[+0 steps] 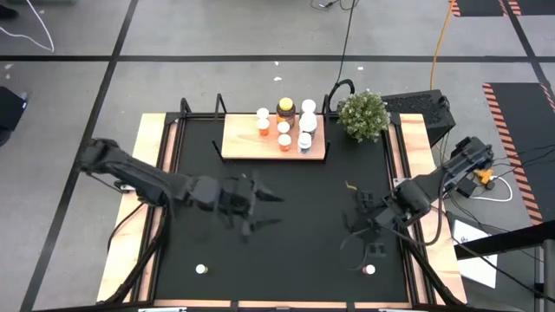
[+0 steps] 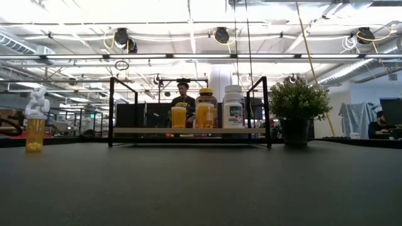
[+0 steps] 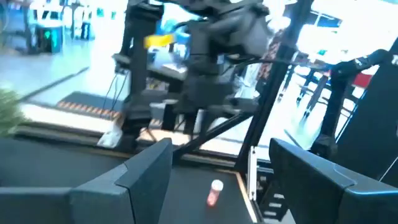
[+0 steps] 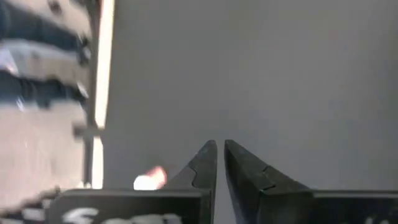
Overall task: Pick and place medicine bottles onto shelf by color
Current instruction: Put the pink pill bottle on the shelf aligned with the other pink pill bottles
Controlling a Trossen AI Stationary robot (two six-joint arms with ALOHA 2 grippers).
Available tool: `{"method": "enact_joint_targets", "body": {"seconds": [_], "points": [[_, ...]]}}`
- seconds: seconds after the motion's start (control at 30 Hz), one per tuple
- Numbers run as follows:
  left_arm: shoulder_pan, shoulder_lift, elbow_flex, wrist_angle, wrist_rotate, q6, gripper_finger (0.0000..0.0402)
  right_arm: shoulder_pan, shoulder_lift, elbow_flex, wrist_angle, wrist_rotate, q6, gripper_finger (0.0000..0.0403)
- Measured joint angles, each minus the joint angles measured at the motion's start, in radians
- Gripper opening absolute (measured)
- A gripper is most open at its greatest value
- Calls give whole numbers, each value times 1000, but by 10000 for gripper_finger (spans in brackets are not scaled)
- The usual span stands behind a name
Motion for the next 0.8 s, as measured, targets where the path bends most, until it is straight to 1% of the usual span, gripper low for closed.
{"method": "enact_joint_targets", "body": {"seconds": [0.07, 0.13, 0.27, 0.37, 0.47, 0.53, 0.6, 0.7, 0.8], "points": [[-19, 79, 19, 73, -23, 23, 264, 25, -12, -31, -34, -16, -1, 27], [-34, 155, 51, 105, -48, 35, 264, 63, -31, -76, -38, -25, -1, 27], [-48, 286, 149, 113, -67, 79, 266, 151, -69, -195, -17, -28, 23, 31], [-45, 349, 229, 99, -59, 121, 266, 216, -94, -297, 67, -53, 86, 46], [-29, 376, 312, 39, -42, 149, 267, 288, -107, -406, 257, -88, 157, 77], [-16, 383, 363, -20, -39, 159, 266, 338, -104, -479, 400, -95, 193, 104], [-6, 383, 399, -95, -35, 168, 266, 384, -92, -539, 503, -88, 233, 130], [5, 384, 440, -188, -34, 179, 267, 435, -71, -597, 524, -59, 297, 161], [7, 373, 467, -259, -32, 181, 267, 470, -57, -624, 532, -26, 317, 173]]}}
